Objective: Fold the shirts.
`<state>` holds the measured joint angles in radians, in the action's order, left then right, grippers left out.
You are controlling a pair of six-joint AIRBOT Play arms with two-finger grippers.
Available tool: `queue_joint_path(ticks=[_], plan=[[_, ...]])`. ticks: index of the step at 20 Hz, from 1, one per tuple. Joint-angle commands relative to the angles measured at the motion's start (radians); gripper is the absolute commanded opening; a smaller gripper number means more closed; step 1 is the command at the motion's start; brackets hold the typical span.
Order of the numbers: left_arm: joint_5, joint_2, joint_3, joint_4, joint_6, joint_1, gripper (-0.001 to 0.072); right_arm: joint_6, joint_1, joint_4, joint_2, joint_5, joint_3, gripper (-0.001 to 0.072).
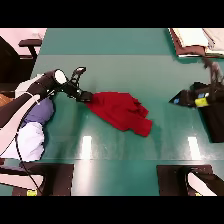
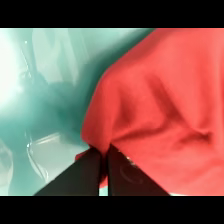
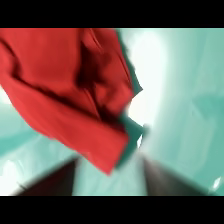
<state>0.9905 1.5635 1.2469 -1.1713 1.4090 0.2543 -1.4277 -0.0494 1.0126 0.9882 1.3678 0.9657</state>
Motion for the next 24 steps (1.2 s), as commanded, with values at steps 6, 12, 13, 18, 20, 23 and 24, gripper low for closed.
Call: queue_joint_path(ticks=[6, 12, 13, 18, 20, 23, 24], plan=[[0.046, 0.0, 0.087, 0.002, -0.003, 0.001, 0.0028, 0.061, -0.182, -0.243, 0.17, -0.221, -0.35, 0.0508], [0.059, -0.058, 0.087, -0.01, -0.004, 0.0, 0.0027, 0.132, -0.313, -0.275, 0.347, -0.311, -0.208, 0.0019], [0.042, -0.114, 0.087, -0.032, -0.004, 0.001, 0.0027, 0.132, -0.302, -0.272, 0.332, -0.287, -0.169, 0.0019], [0.053, -0.484, 0.212, -0.168, -0.003, 0.001, 0.0027, 0.083, -0.148, -0.224, 0.064, -0.081, 0.141, 0.0018], [0.055, -0.612, 0.311, -0.159, -0.003, 0.001, 0.0027, 0.029, -0.082, -0.224, -0.03, -0.041, 0.296, 0.0018], [0.081, -0.726, 0.444, -0.151, -0.003, 0.001, 0.0027, -0.037, -0.017, -0.223, -0.091, 0.024, 0.501, 0.0018], [0.096, -0.732, 0.478, -0.151, -0.003, 0.001, 0.0027, -0.046, -0.007, -0.223, -0.095, 0.039, 0.551, 0.0018]])
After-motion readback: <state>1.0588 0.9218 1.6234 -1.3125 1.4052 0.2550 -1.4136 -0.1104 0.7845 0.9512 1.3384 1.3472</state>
